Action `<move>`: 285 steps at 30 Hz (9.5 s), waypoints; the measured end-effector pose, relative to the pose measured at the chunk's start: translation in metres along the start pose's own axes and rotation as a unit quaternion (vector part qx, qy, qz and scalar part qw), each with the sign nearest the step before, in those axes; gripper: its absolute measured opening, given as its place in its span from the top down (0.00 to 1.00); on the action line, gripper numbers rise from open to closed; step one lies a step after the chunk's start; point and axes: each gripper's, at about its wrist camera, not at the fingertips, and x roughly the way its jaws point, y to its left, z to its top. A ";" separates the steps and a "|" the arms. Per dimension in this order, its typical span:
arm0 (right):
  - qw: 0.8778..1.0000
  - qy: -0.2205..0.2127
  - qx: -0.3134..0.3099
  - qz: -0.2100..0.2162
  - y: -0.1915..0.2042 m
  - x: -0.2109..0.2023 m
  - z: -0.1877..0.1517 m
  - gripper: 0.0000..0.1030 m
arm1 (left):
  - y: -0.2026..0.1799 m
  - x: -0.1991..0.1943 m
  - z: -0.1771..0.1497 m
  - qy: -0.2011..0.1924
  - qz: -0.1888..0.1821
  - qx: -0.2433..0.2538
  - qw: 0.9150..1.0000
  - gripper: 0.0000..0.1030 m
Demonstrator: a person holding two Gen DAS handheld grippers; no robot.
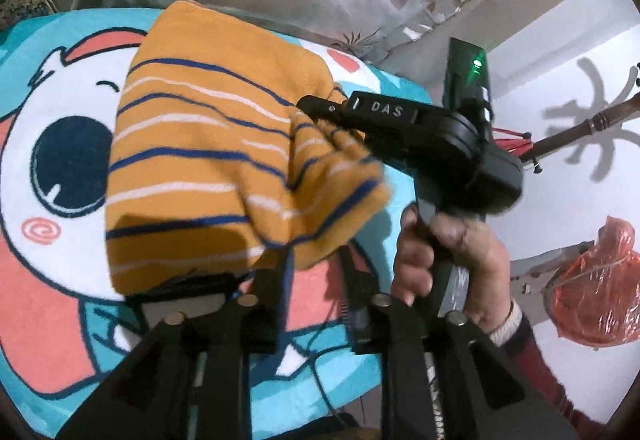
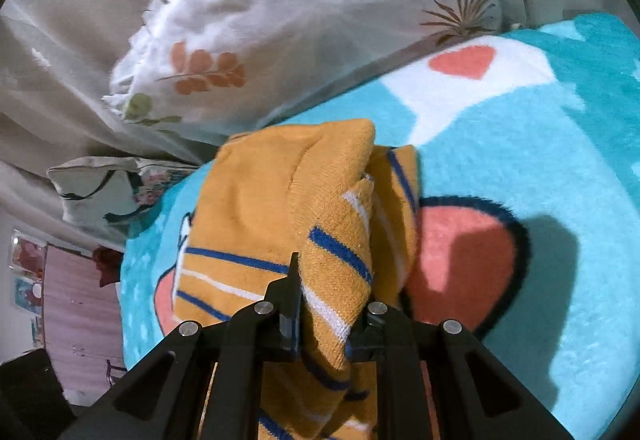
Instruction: Fold small clothes
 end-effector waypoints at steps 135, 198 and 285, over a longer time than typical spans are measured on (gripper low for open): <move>0.989 -0.092 -0.057 -0.101 0.005 -0.071 -0.051 0.72 | 0.041 -0.017 -0.016 -0.043 0.254 0.068 0.964 0.33; 0.996 -0.045 0.060 -0.044 -0.039 -0.027 -0.036 0.24 | 0.123 0.044 0.046 0.038 -0.101 -0.040 0.993 0.17; 0.965 -0.058 -0.025 -0.253 0.073 -0.041 -0.147 0.31 | 0.099 -0.045 -0.056 -0.006 0.157 0.081 0.984 0.35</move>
